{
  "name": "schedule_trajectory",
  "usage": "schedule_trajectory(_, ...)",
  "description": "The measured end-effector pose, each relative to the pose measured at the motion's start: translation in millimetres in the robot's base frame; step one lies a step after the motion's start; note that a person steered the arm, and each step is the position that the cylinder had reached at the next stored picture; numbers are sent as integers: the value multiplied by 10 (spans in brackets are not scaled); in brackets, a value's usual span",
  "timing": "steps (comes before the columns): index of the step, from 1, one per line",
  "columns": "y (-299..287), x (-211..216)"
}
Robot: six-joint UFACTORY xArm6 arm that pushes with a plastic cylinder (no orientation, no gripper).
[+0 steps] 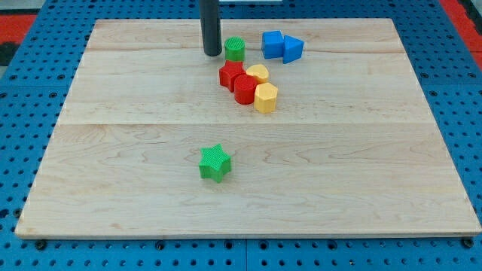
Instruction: Push the green star parallel to the right of the yellow hexagon
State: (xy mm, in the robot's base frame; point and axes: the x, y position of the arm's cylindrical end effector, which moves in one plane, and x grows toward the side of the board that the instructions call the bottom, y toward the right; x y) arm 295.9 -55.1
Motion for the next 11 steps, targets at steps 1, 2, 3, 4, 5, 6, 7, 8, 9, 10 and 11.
schedule_trajectory(1,352,-12)
schedule_trajectory(2,635,-182)
schedule_trajectory(3,-406,24)
schedule_trajectory(4,-1722,379)
schedule_trajectory(5,-1119,1219)
schedule_trajectory(6,-106,1567)
schedule_trajectory(7,-314,2094)
schedule_trajectory(8,-169,2493)
schedule_trajectory(9,563,2044)
schedule_trajectory(10,721,1779)
schedule_trajectory(11,1234,1757)
